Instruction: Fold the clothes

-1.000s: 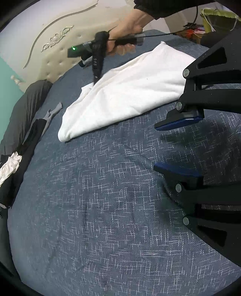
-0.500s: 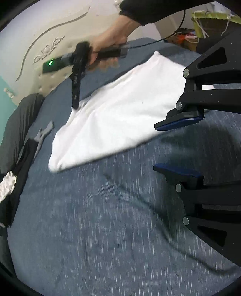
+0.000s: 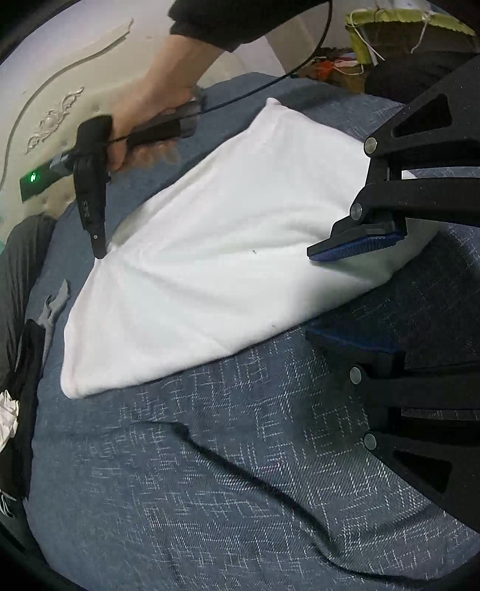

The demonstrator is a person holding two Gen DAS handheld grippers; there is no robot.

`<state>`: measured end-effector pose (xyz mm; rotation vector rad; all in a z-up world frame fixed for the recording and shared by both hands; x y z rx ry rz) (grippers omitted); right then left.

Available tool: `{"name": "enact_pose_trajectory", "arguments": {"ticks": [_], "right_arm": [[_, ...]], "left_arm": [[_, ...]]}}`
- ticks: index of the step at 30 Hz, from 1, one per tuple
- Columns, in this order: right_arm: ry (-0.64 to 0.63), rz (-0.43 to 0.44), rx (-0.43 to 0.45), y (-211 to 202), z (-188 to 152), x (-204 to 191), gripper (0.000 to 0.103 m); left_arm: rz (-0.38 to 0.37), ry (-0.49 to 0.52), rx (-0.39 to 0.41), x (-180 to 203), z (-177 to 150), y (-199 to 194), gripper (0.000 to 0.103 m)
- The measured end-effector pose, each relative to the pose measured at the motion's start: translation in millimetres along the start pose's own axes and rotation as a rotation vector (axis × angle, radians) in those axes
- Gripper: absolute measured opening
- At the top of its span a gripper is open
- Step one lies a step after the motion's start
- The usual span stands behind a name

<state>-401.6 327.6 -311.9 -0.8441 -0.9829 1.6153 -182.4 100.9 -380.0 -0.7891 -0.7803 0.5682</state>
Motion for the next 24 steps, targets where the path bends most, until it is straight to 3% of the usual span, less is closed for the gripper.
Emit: {"name": "enact_pose_trajectory", "arguments": {"ticks": [7, 12, 21, 22, 23, 24], "right_arm": [[0.051, 0.063, 0.015, -7.0, -10.5, 11.3, 0.007], [0.131, 0.133, 0.019, -27.3, -24.9, 29.2, 0.019], [0.243, 0.296, -0.051, -32.4, -72.4, 38.6, 0.018], [0.243, 0.305, -0.059, -30.5, -75.0, 37.5, 0.016], [0.237, 0.304, -0.071, -26.8, -76.0, 35.7, 0.006], [0.232, 0.307, -0.076, -25.3, -77.0, 34.2, 0.005]], "left_arm": [[0.006, 0.01, -0.008, 2.1, 0.9, 3.1, 0.04], [0.007, 0.01, -0.01, 4.0, 1.7, 3.4, 0.04], [0.004, 0.002, -0.01, 6.9, 3.3, 4.8, 0.04], [0.004, 0.002, -0.01, 7.2, 3.5, 5.1, 0.04], [0.004, 0.001, -0.01, 7.5, 3.7, 5.5, 0.04], [0.004, 0.002, -0.01, 7.9, 4.0, 5.9, 0.04]]}}
Point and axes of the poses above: each gripper's, at about its wrist camera, not at the fingertips, and y roughly the way its jaws point, x to its right, z to its top, the point moved 2 cm from there along y, roughly the way its jaws point, and after that the axes turned 5 degrees about y, right-handed, at the moved point
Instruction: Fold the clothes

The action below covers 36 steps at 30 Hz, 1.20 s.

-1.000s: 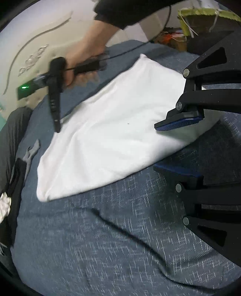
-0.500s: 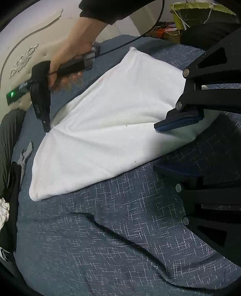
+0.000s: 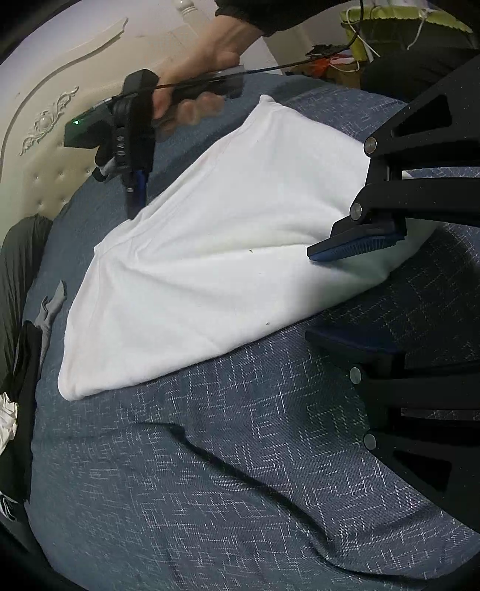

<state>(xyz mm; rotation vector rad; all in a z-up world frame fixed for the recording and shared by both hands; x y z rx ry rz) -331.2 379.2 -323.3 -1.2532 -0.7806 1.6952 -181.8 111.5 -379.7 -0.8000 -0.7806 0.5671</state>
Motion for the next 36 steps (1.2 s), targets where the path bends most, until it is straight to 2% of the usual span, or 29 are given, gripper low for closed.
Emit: {"name": "enact_pose_trajectory", "arguments": {"ticks": [6, 11, 16, 19, 22, 27, 29, 30, 36], "right_arm": [[0.002, -0.018, 0.069, -11.1, 3.2, -1.3, 0.001], [0.031, -0.046, 0.063, -10.5, -1.2, 5.8, 0.001], [0.146, 0.013, 0.088, -25.3, -10.3, 17.9, 0.003], [0.15, 0.049, 0.063, -39.0, -26.1, 15.2, 0.01], [0.095, 0.062, -0.011, -38.9, -47.6, 2.6, 0.011], [0.076, 0.068, -0.072, -31.6, -72.9, -2.8, 0.011], [0.07, 0.072, -0.065, -31.3, -78.5, -2.5, 0.011], [0.072, 0.079, -0.058, -32.3, -79.4, -1.7, 0.003], [0.134, 0.059, -0.03, -40.8, -79.9, 18.5, 0.003]], "left_arm": [[-0.004, -0.001, -0.001, 1.8, 1.9, 1.8, 0.04], [-0.006, -0.001, -0.001, 4.2, 3.5, 3.4, 0.04], [-0.008, -0.007, 0.0, 4.0, 3.8, 4.8, 0.04], [-0.011, -0.011, 0.002, 3.0, 3.7, 5.0, 0.04], [-0.015, -0.017, 0.007, 4.6, 5.5, 3.2, 0.04], [-0.033, -0.005, 0.036, 15.3, 11.6, -7.7, 0.04], [-0.042, 0.01, 0.039, 22.1, 14.4, -10.3, 0.04], [-0.043, 0.02, 0.035, 23.9, 15.9, -9.5, 0.04], [-0.008, 0.084, -0.009, 24.0, 20.9, 10.3, 0.04]]}}
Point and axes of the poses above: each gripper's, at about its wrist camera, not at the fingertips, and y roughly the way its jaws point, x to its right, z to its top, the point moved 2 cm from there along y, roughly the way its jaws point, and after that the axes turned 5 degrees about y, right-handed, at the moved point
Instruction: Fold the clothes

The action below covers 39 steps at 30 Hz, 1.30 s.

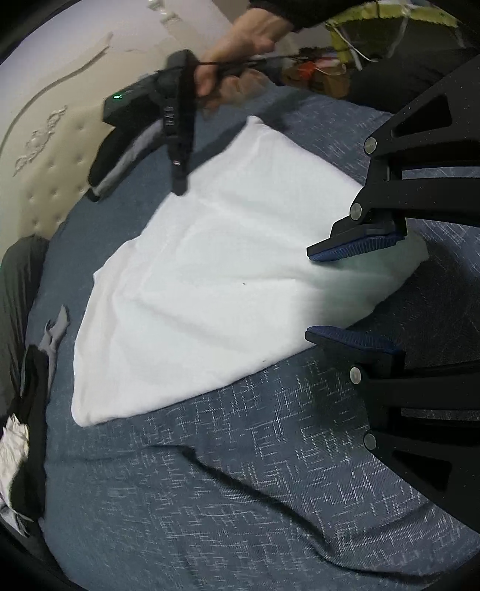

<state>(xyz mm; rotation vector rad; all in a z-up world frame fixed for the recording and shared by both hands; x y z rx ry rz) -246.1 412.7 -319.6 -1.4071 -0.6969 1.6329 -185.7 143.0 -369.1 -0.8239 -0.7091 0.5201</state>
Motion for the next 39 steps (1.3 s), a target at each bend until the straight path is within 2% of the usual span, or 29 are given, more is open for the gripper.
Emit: {"name": "enact_pose_trajectory", "arguments": {"ticks": [2, 7, 10, 17, 27, 28, 30, 35, 39], "right_arm": [[0.028, -0.001, 0.008, -2.0, 0.4, 7.6, 0.003], [0.098, 0.09, 0.006, 1.3, -5.8, 15.6, 0.005], [0.105, 0.109, 0.004, -10.0, -17.0, 17.8, 0.015], [0.071, 0.103, -0.024, -24.5, -43.6, 20.1, 0.017], [0.043, 0.068, 0.0, -28.3, -53.4, 12.2, 0.017], [0.04, 0.065, 0.002, -28.7, -54.4, 11.4, 0.016], [0.034, 0.058, 0.007, -29.5, -56.3, 9.9, 0.005], [0.032, 0.034, 0.025, -33.1, -57.9, 7.9, 0.001], [0.042, 0.008, 0.045, -37.5, -56.2, 8.3, 0.0]], "left_arm": [[0.011, 0.02, -0.006, 3.0, -2.1, -1.8, 0.04], [0.008, 0.012, -0.015, 3.4, 8.7, 11.8, 0.04], [0.002, 0.005, -0.015, 2.5, 11.8, 14.1, 0.04], [0.003, -0.002, -0.013, 3.3, 21.7, 20.7, 0.04], [0.007, -0.005, 0.021, 10.8, 33.1, 17.8, 0.04], [0.005, -0.003, 0.026, 12.2, 33.7, 16.5, 0.04], [0.005, 0.008, 0.025, 18.2, 31.1, 13.6, 0.04], [0.008, 0.032, -0.004, 16.3, 2.6, -1.1, 0.04], [0.021, 0.046, -0.01, 17.4, -2.8, -3.9, 0.04]]}}
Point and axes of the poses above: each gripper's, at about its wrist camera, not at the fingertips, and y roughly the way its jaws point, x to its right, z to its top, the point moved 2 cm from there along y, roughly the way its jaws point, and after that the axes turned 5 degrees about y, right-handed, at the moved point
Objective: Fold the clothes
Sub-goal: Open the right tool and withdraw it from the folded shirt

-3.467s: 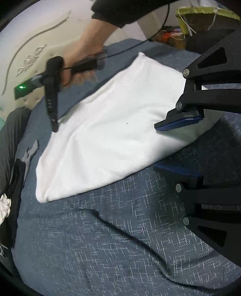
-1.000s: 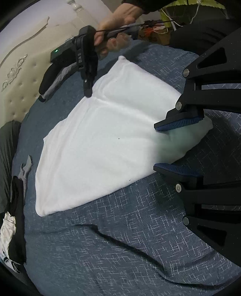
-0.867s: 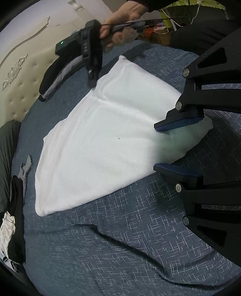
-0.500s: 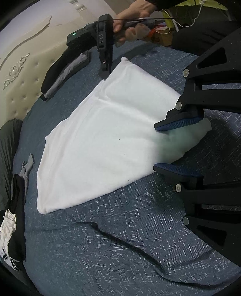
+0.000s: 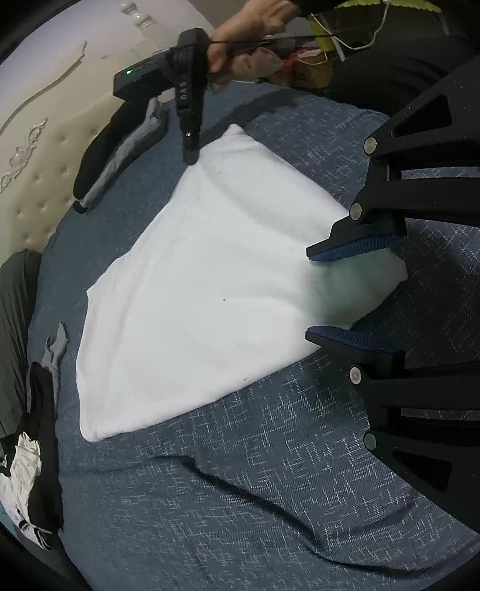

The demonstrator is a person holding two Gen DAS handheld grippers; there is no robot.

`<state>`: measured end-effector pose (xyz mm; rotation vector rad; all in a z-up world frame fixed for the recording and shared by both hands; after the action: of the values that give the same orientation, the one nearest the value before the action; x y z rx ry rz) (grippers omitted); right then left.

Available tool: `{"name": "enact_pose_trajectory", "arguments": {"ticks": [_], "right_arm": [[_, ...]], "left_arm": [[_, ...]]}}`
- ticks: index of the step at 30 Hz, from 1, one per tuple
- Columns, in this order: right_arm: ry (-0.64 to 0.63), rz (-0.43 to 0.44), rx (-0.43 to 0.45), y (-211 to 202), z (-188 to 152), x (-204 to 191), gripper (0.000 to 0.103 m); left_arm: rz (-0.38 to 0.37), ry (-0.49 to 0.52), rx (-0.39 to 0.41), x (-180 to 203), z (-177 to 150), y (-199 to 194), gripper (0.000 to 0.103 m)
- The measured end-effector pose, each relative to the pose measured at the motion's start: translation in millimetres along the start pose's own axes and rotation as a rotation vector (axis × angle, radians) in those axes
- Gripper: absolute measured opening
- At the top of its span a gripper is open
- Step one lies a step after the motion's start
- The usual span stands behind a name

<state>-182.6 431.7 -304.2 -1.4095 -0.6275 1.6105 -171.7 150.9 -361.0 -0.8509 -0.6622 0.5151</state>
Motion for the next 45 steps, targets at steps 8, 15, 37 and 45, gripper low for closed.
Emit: {"name": "enact_pose_trajectory", "arguments": {"ticks": [8, 15, 37, 45], "right_arm": [[0.029, -0.048, 0.019, -8.9, -2.1, 3.4, 0.005], [0.018, -0.019, -0.02, -12.8, -26.7, 7.6, 0.021], [0.05, 0.031, -0.005, -29.4, -51.7, 18.8, 0.013], [-0.042, -0.019, -0.035, -20.8, -62.9, 8.4, 0.017]], "left_arm": [[0.001, -0.011, 0.002, -1.3, -3.1, -3.4, 0.04], [-0.003, -0.017, 0.003, -0.4, -3.7, -3.5, 0.04], [-0.016, -0.028, 0.007, -4.1, -10.6, -7.2, 0.04], [-0.014, -0.028, 0.006, -1.2, -9.9, -6.7, 0.04]]}}
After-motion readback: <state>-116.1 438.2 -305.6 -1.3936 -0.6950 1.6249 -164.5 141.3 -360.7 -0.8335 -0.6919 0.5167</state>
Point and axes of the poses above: each gripper's, at about its wrist camera, not at the fingertips, and y roughly the way its jaws point, x to its right, z to its top, the point moved 2 cm from there along y, roughly the way its jaws point, and after that the axes turned 5 degrees about y, right-handed, at the moved point
